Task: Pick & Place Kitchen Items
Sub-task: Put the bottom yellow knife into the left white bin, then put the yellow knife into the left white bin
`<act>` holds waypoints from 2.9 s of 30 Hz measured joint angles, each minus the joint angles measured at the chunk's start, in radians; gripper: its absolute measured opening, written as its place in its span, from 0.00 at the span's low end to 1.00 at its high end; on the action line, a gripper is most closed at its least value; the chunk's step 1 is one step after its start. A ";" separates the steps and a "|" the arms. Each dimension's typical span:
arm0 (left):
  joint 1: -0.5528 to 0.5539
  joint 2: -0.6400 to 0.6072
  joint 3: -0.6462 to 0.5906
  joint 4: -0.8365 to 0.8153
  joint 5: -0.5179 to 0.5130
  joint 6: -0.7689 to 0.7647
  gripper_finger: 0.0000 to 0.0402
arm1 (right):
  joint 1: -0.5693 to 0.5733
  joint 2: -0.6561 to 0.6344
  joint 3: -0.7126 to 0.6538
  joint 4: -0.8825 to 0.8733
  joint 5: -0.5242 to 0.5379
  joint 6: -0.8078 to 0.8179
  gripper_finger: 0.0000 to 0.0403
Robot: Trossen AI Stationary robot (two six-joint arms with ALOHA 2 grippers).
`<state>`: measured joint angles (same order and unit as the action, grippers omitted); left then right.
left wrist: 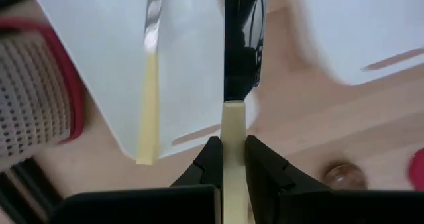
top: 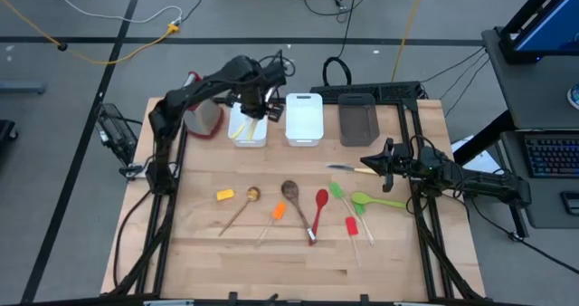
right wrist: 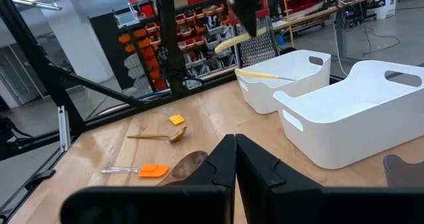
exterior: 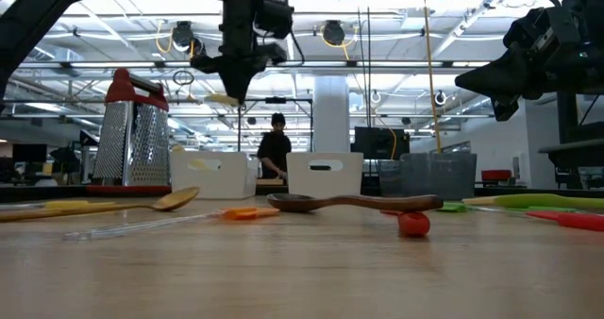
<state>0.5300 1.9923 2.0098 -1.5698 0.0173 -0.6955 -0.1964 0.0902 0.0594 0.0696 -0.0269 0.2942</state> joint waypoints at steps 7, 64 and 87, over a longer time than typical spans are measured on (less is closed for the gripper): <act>0.021 0.001 -0.188 -0.003 0.058 -0.023 0.06 | 0.000 0.000 0.000 0.000 0.000 0.000 0.01; 0.184 0.074 -0.214 0.052 0.347 -0.171 0.15 | 0.000 0.000 0.000 0.000 0.000 0.000 0.01; 0.185 0.001 -0.182 -0.002 0.404 -0.080 0.51 | 0.000 0.000 0.000 0.000 0.000 0.000 0.01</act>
<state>0.7148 1.9931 1.8275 -1.5719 0.4210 -0.7755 -0.1963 0.0898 0.0597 0.0696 -0.0269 0.2939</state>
